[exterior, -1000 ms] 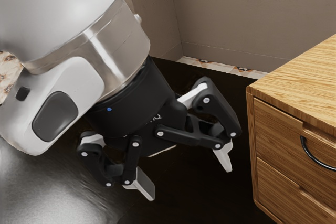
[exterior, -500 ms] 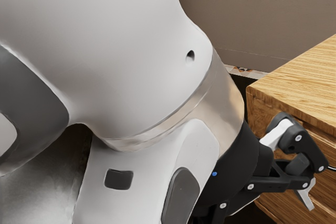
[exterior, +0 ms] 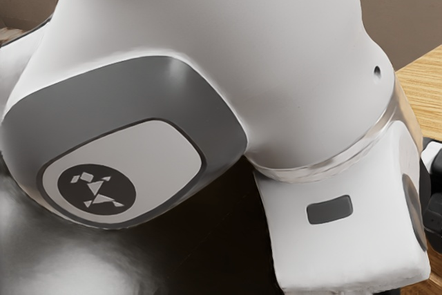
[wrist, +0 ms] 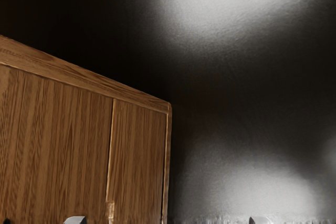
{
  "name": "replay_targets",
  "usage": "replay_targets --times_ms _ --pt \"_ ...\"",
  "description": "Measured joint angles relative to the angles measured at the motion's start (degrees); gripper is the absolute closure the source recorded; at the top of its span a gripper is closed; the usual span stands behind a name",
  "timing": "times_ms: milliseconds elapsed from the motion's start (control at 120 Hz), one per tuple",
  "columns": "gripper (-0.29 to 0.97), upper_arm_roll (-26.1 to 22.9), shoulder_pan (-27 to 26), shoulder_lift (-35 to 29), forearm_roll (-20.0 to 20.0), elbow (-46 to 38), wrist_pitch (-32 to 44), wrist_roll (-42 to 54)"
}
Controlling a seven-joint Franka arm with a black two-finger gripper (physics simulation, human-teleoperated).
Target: Pull the drawer handle with one arm to open the drawer
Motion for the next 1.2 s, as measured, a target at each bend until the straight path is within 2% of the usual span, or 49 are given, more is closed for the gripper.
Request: replay_targets --times_ms 125,300,650,875,983,1017,1200 --pt "0.44 1.34 0.09 1.96 3.48 0.05 2.69 -0.98" --pt "0.48 2.4 1.37 3.9 5.03 0.09 5.79 -2.02" --pt "0.51 3.46 0.87 7.43 5.33 0.16 9.74 -2.7" --pt "0.51 3.42 2.47 8.05 5.08 0.18 10.49 -2.78" --pt "0.56 3.33 2.88 8.5 4.94 0.27 10.69 -2.59" --pt "0.61 3.17 3.15 8.34 4.9 0.25 10.7 -2.53" --pt "0.54 3.24 4.29 6.31 4.7 -1.13 10.69 -2.2"
